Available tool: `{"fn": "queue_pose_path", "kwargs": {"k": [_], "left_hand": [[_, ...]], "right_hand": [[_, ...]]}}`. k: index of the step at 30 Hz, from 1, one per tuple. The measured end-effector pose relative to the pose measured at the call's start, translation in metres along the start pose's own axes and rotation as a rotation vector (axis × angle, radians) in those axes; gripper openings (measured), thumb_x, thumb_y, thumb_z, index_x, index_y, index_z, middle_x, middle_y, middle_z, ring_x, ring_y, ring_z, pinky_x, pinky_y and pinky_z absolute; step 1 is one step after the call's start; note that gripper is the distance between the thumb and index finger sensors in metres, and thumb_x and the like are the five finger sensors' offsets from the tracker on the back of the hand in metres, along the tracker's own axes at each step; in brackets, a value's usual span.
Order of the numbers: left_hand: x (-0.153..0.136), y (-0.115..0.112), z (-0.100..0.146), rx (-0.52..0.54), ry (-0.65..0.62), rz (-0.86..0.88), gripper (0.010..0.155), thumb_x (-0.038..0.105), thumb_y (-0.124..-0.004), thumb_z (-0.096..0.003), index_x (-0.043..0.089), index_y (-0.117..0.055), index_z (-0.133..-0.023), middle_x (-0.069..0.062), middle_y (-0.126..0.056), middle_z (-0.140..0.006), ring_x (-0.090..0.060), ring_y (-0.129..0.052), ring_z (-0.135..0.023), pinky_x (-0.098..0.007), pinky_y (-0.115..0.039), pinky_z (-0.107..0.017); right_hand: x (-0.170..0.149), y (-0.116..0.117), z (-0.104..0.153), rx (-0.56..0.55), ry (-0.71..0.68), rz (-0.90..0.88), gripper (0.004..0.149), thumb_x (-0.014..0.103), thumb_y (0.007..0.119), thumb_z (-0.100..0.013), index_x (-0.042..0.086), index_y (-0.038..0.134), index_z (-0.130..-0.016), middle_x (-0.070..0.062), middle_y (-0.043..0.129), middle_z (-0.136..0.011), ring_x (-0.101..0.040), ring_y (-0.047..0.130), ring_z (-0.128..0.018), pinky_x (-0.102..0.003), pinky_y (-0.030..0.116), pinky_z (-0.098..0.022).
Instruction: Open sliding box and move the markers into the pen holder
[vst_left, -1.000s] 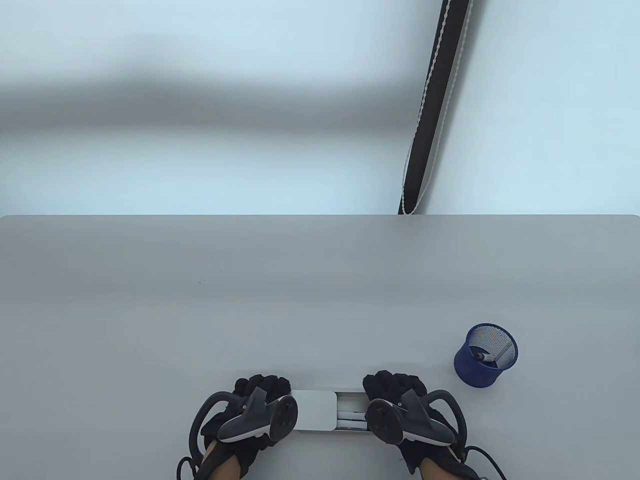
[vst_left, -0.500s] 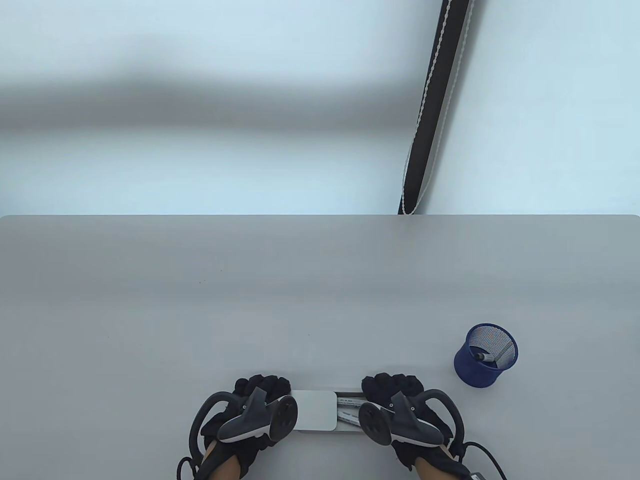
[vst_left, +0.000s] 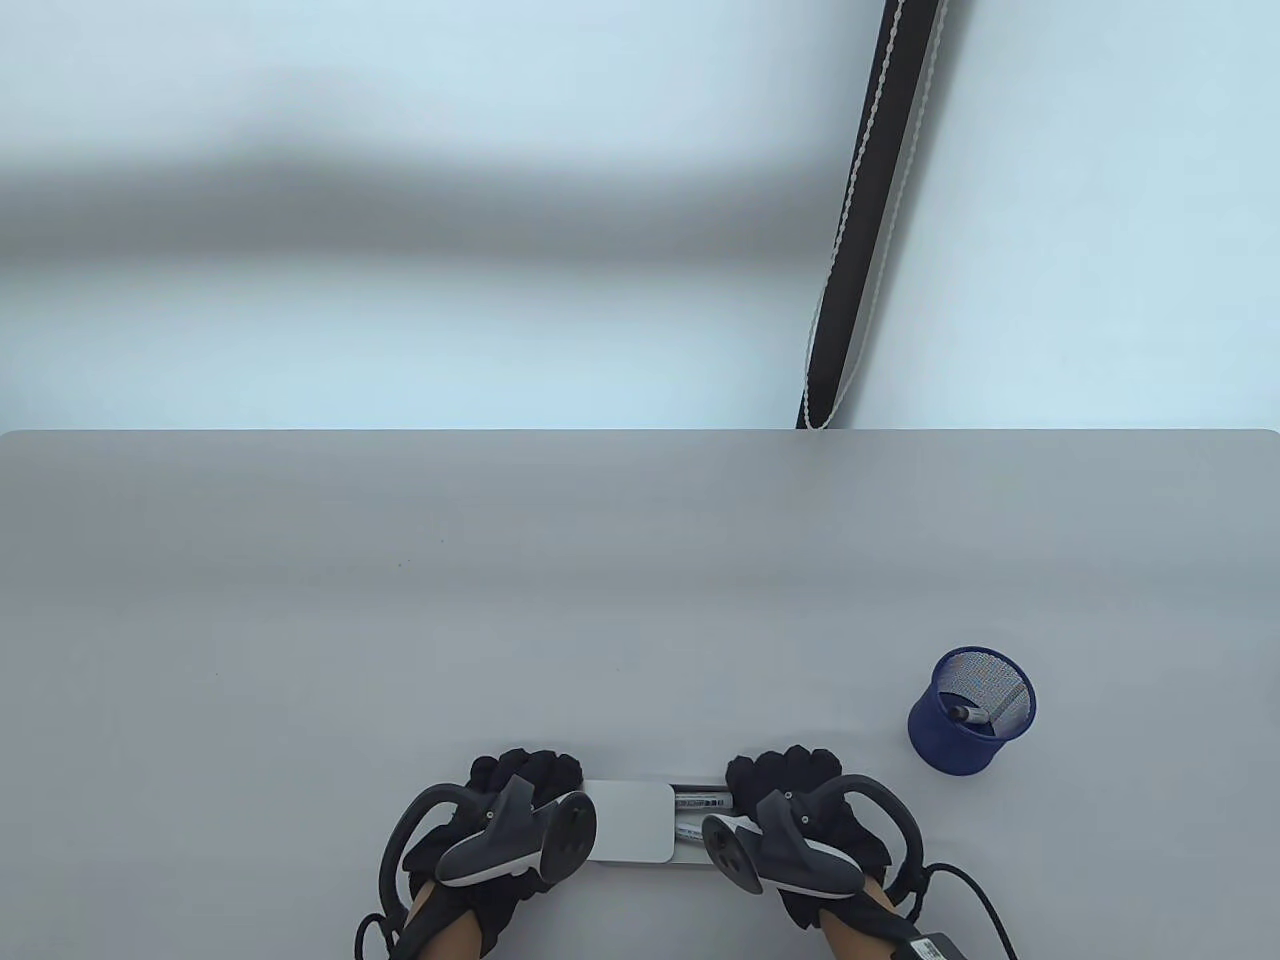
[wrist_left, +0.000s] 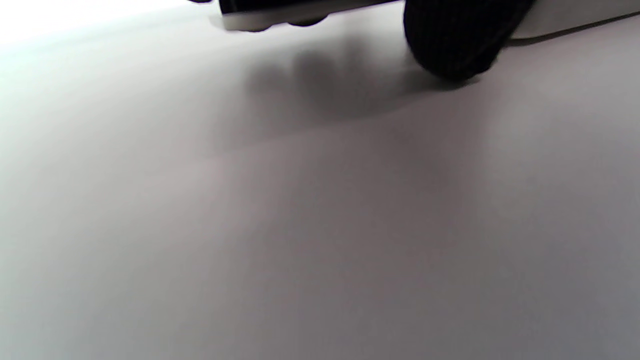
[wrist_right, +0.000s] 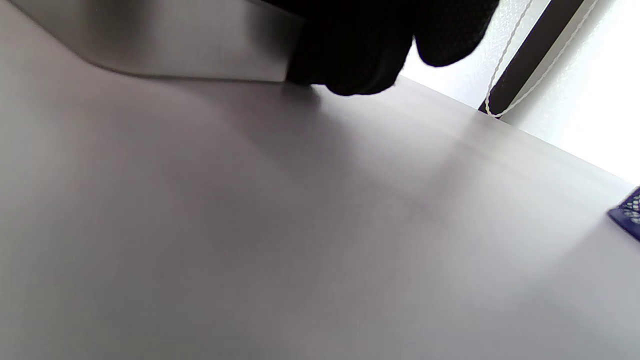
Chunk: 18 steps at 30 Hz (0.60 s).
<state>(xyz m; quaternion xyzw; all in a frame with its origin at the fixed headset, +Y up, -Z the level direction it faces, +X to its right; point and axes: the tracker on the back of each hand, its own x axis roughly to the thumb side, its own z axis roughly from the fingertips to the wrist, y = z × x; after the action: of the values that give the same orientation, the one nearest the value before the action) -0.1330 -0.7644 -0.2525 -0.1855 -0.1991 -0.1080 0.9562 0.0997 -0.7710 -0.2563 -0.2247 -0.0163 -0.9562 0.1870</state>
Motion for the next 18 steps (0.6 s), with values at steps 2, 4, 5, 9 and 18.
{"fn": "queue_pose_path", "kwargs": {"k": [2, 4, 5, 9, 18], "left_hand": [[0.0, 0.0, 0.0, 0.001, 0.0, 0.001, 0.075, 0.061, -0.064, -0.0481, 0.028, -0.033, -0.107, 0.001, -0.042, -0.117, -0.025, -0.054, -0.109, -0.044, -0.052, -0.084], [0.0, 0.0, -0.0001, 0.001, 0.0, 0.002, 0.075, 0.061, -0.064, -0.0479, 0.028, -0.033, -0.107, 0.001, -0.042, -0.117, -0.025, -0.054, -0.109, -0.044, -0.052, -0.084], [0.0001, 0.0, -0.0001, 0.001, 0.0, 0.002, 0.075, 0.061, -0.064, -0.0479, 0.028, -0.033, -0.107, 0.001, -0.042, -0.117, -0.025, -0.054, -0.109, -0.044, -0.052, -0.084], [0.0001, -0.0001, -0.0001, 0.001, 0.001, 0.002, 0.075, 0.061, -0.065, -0.0478, 0.028, -0.033, -0.107, 0.001, -0.042, -0.117, -0.025, -0.054, -0.109, -0.044, -0.052, -0.084], [0.0, 0.0, 0.0, 0.002, 0.002, 0.002, 0.075, 0.061, -0.065, -0.0476, 0.028, -0.033, -0.107, 0.001, -0.042, -0.117, -0.025, -0.054, -0.109, -0.044, -0.053, -0.084]], "right_hand": [[0.0005, 0.0006, -0.0005, -0.009, -0.013, 0.019, 0.079, 0.021, 0.1, -0.031, 0.024, 0.06, -0.099, -0.005, 0.077, -0.092, -0.022, 0.086, -0.073, -0.053, 0.07, -0.067], [0.0024, 0.0002, -0.0005, -0.013, -0.034, 0.056, 0.081, 0.023, 0.1, -0.029, 0.024, 0.06, -0.099, -0.005, 0.077, -0.092, -0.021, 0.087, -0.072, -0.052, 0.071, -0.067], [0.0029, 0.0003, -0.0011, -0.016, -0.044, 0.073, 0.082, 0.025, 0.099, -0.027, 0.023, 0.059, -0.099, -0.005, 0.078, -0.091, -0.02, 0.087, -0.072, -0.052, 0.072, -0.067], [0.0041, 0.0004, -0.0005, -0.026, -0.05, 0.087, 0.083, 0.027, 0.099, -0.026, 0.022, 0.059, -0.098, -0.006, 0.078, -0.091, -0.019, 0.087, -0.071, -0.051, 0.073, -0.067], [0.0045, -0.0006, 0.0006, -0.042, -0.079, 0.112, 0.073, 0.031, 0.09, -0.034, 0.019, 0.059, -0.099, -0.008, 0.078, -0.091, -0.019, 0.088, -0.07, -0.051, 0.074, -0.066]]}}
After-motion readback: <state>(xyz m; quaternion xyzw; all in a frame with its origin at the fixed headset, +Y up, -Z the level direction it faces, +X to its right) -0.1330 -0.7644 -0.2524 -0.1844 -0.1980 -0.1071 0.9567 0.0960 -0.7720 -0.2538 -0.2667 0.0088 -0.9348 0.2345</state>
